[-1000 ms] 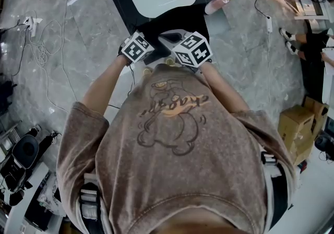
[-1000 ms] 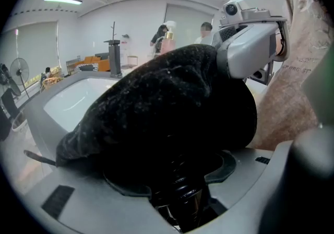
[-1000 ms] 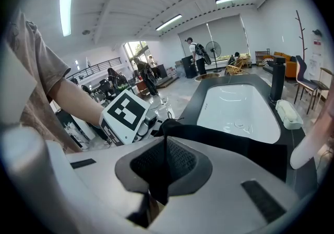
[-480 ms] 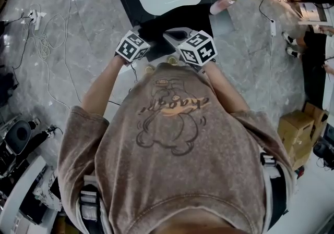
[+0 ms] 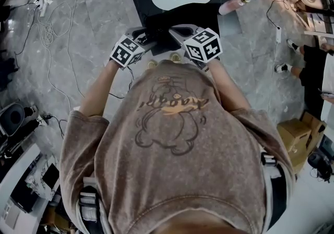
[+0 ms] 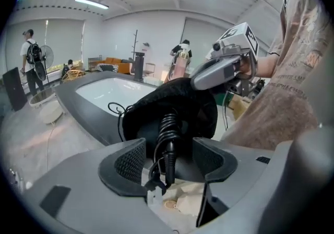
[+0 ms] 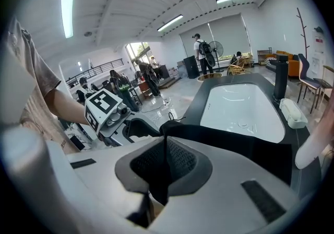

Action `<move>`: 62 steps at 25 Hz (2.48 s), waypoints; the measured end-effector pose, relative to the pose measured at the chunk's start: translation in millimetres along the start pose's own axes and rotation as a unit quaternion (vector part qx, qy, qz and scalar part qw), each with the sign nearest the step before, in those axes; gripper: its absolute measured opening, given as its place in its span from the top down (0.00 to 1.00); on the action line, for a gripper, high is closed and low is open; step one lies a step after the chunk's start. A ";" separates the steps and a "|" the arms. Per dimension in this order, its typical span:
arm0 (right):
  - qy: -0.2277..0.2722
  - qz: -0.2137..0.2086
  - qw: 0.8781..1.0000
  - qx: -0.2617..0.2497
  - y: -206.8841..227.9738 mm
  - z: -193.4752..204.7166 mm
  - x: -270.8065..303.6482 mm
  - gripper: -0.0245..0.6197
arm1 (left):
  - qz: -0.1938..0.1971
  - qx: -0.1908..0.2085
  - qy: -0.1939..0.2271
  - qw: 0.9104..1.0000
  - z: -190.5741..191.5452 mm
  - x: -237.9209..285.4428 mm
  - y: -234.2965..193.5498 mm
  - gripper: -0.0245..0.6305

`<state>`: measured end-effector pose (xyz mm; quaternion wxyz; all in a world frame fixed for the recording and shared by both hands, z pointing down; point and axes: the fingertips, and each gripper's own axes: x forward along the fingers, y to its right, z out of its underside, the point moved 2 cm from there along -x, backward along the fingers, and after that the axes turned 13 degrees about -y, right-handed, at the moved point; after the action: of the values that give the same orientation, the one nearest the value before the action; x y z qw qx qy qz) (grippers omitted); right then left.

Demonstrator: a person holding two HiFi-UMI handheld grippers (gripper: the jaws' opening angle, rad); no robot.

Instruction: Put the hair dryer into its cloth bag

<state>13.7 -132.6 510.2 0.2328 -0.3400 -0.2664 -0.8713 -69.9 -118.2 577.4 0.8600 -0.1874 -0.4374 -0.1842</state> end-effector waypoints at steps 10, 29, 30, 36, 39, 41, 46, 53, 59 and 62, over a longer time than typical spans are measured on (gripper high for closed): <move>-0.005 -0.005 1.000 -0.003 -1.3 -0.2 5.0 0.94 | -0.037 -0.039 -0.045 0.998 59.2 5.3 -10.7 0.53; -0.005 -0.011 1.000 -0.001 -0.5 1.0 5.9 0.94 | -0.021 -0.058 -0.004 0.998 40.5 -10.0 -10.4 0.70; -0.004 -0.012 1.000 -0.001 -1.3 0.6 5.6 0.94 | -0.021 -0.054 0.000 0.998 37.1 -12.6 -9.6 0.70; 0.000 -0.018 1.000 -0.001 -5.7 -3.8 5.6 0.94 | -0.015 -0.040 0.025 0.999 12.0 -19.0 -5.6 0.71; 0.002 -0.020 1.000 -0.001 -6.8 -4.6 6.0 0.94 | -0.009 -0.036 0.035 0.999 0.3 -17.1 -3.6 0.72; 0.003 -0.020 1.000 0.000 -8.3 -5.0 5.9 0.94 | -0.005 -0.033 0.038 0.999 -5.1 -15.1 -2.4 0.72; 0.006 -0.023 1.000 0.002 -9.0 -8.7 5.8 0.94 | 0.004 -0.029 0.038 0.999 -14.6 -6.3 -1.0 0.72; 0.005 -0.029 1.000 0.002 -11.2 -8.0 8.5 0.94 | 0.013 -0.025 0.041 0.999 -25.9 8.8 3.4 0.72; 0.007 -0.033 0.999 0.004 -8.4 -9.7 8.7 0.94 | 0.021 -0.030 0.036 0.999 -30.6 25.1 3.9 0.72; 0.007 -0.033 0.999 0.004 -5.4 -10.1 8.2 0.94 | 0.025 -0.033 0.033 0.999 -33.5 34.2 2.7 0.73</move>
<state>0.4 -136.7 508.1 0.2077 -0.3238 -0.2794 -0.8797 -26.9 -137.3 586.7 0.8718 -0.2201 -0.3975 -0.1829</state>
